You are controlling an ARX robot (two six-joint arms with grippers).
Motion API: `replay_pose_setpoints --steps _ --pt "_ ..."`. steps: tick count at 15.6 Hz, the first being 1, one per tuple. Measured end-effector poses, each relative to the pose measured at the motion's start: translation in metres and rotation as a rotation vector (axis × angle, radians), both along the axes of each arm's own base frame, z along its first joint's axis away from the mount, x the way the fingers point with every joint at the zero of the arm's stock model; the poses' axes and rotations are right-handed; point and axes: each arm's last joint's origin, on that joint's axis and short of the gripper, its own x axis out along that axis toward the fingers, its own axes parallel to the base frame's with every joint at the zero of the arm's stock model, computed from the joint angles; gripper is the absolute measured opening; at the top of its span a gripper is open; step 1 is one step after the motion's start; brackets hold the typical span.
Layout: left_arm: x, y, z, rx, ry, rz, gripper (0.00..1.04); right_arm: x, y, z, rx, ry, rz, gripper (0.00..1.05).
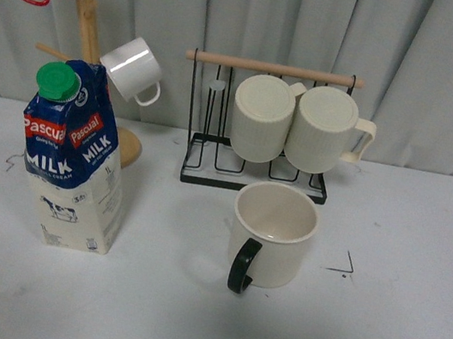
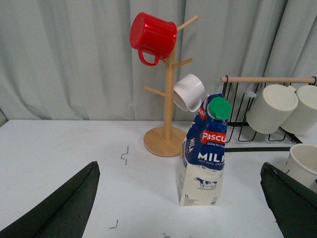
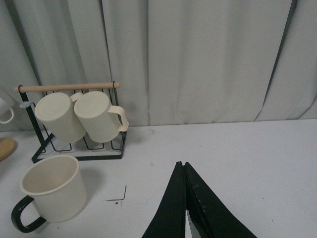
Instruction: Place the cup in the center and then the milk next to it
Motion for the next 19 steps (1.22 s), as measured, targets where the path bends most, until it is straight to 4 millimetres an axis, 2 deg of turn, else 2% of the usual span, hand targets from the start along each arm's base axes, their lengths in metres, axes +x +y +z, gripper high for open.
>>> replay_pose_setpoints --steps 10,11,13,16,19 --pt "0.0 0.0 0.0 0.0 0.0 0.0 0.98 -0.018 0.0 0.001 0.0 -0.005 0.0 0.02" --pt "0.0 0.0 0.0 0.0 0.0 0.0 0.98 -0.025 0.0 -0.005 0.0 0.044 0.0 0.02" --pt "0.0 0.0 0.0 0.0 0.0 0.0 0.98 -0.03 0.0 -0.002 -0.002 0.0 0.001 0.02" --pt "0.0 0.0 0.0 0.0 0.0 0.0 0.98 -0.03 0.0 -0.002 -0.002 0.004 0.002 0.35" --pt "0.0 0.0 0.0 0.0 0.0 0.0 0.98 -0.03 0.0 -0.002 -0.002 0.004 0.001 0.74"
